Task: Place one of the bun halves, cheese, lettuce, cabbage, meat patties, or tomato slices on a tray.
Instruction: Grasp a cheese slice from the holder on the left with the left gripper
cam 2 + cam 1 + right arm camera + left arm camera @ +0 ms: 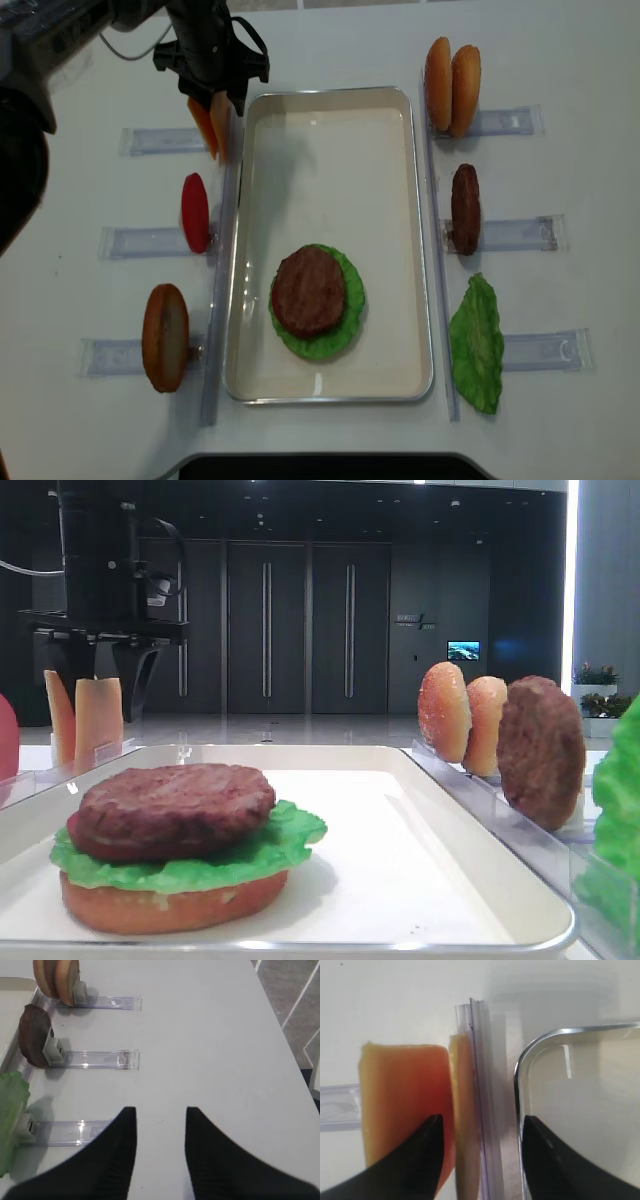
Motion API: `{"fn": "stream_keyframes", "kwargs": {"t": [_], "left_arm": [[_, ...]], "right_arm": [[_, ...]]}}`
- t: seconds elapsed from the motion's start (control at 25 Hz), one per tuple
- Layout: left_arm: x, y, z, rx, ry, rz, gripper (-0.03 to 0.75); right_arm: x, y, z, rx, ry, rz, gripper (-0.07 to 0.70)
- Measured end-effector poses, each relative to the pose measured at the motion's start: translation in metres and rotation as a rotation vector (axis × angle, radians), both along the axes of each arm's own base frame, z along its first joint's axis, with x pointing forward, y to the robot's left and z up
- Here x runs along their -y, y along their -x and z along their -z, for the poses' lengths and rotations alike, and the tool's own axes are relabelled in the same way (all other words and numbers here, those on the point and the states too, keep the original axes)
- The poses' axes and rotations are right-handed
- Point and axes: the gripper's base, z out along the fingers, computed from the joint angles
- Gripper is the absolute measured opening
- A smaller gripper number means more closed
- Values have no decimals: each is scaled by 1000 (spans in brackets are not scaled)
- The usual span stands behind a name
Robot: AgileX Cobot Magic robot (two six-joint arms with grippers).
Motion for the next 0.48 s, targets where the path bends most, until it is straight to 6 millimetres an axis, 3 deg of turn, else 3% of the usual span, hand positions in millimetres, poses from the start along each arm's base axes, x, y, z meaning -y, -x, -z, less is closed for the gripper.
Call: {"fn": "stream_keyframes", "kwargs": {"t": [0.28,0.48], "left_arm": [[-1,1,0,-13,-8,-2,388],[-1,2,0,-20,-12,-3,300]], "right_arm": [[0,0,0,0,0,0,235],[0,0,0,0,0,0,235]]}}
